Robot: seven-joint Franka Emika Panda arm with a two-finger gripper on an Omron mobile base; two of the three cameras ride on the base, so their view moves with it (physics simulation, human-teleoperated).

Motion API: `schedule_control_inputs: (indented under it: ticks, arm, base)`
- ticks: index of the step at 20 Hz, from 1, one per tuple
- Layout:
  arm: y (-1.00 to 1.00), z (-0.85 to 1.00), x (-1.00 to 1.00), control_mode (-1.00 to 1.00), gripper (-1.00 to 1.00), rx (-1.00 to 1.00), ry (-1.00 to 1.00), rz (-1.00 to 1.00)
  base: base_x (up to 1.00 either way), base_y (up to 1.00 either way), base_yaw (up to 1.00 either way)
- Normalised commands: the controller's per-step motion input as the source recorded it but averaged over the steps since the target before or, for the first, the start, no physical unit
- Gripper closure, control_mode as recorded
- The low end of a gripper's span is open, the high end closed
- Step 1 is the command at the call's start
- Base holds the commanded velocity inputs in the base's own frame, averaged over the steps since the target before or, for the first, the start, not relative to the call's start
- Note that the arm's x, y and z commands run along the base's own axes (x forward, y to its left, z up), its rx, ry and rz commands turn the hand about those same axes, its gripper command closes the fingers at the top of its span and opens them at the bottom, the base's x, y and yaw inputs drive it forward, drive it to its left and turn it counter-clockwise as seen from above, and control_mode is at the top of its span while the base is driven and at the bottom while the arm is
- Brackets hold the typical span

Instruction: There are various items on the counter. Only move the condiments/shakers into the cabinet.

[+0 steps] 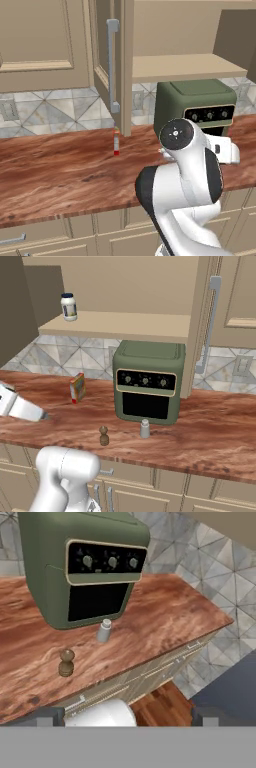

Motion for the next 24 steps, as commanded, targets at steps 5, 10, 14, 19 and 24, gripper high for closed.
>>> schedule_control_inputs:
  ticks: [5, 10, 14, 19, 24]
  arm:
    - [0.36, -0.75, -0.20, -1.00, -1.00, -0.03, -0.05, -0.12]
    - [0.48, -0.59, 0.06, -1.00, -1.00, -0.06, -0.08, -0.09]
    - [0.36, -0.41, 0.36, -1.00, -1.00, -0.14, -0.09, -0.08]
    - [0.23, -0.33, 0.62, -1.00, -1.00, -0.14, -0.05, -0.07]
    - [0.02, -0.15, 0.80, -1.00, -1.00, -0.06, 0.00, -0.12]
  base:
    - [0.00, 0.00, 0.00]
    - [0.00, 0.00, 0.00]
    - [0.00, 0.00, 0.00]
    - [0.00, 0.00, 0.00]
    - [0.00, 0.00, 0.00]
